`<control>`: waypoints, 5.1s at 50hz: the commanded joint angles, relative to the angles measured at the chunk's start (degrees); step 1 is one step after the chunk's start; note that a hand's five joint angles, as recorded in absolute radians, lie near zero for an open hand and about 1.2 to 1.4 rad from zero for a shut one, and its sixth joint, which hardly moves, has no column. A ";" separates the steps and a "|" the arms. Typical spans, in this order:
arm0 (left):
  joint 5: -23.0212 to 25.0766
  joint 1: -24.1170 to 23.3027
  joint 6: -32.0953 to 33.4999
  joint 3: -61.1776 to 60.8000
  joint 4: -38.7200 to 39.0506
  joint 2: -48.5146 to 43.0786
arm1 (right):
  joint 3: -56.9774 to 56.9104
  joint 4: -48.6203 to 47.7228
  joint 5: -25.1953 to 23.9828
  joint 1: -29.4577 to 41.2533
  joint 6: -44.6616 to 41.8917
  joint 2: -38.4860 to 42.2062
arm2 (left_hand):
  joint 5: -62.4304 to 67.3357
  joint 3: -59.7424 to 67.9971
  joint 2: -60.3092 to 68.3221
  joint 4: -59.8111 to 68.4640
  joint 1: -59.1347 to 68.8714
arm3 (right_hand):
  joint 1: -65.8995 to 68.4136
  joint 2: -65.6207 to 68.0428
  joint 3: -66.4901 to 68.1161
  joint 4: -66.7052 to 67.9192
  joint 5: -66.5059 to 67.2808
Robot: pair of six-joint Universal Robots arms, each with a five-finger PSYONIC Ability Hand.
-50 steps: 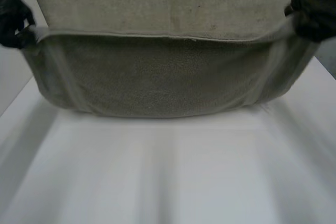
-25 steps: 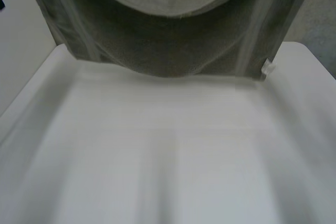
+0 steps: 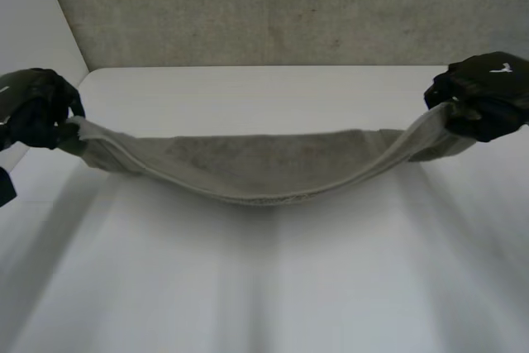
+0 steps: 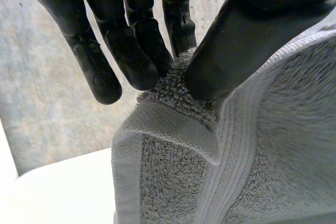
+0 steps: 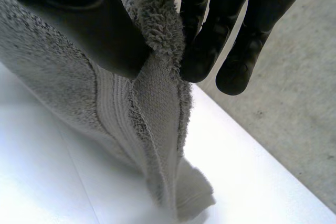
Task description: Fold the towel.
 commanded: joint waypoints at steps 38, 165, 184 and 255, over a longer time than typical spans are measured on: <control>-7.22 -6.21 -2.34 9.74 8.32 -24.60 | -8.35 -0.98 0.69 1.49 5.91 20.98 | 5.26 2.99 4.44 2.01 7.17 | 3.79 5.27 3.30 3.24 3.61; -22.08 -14.03 25.53 5.08 11.66 -30.66 | 20.13 -31.22 23.89 5.00 -7.36 18.87 | -59.48 -61.75 -60.30 -62.73 -57.57 | -17.63 -16.16 -18.12 -18.18 -17.81; -22.16 -13.85 24.56 4.47 11.66 -25.39 | 9.05 -29.55 26.44 -3.26 -6.92 11.84 | -59.82 -62.08 -60.63 -63.06 -57.91 | 3.79 5.27 3.30 3.24 3.61; -22.34 -36.18 30.45 11.93 10.34 -39.53 | 22.23 -35.69 31.36 29.17 2.84 13.24 | -39.00 -41.26 -39.81 -42.24 -37.09 | -54.18 -52.71 -54.67 -54.73 -54.36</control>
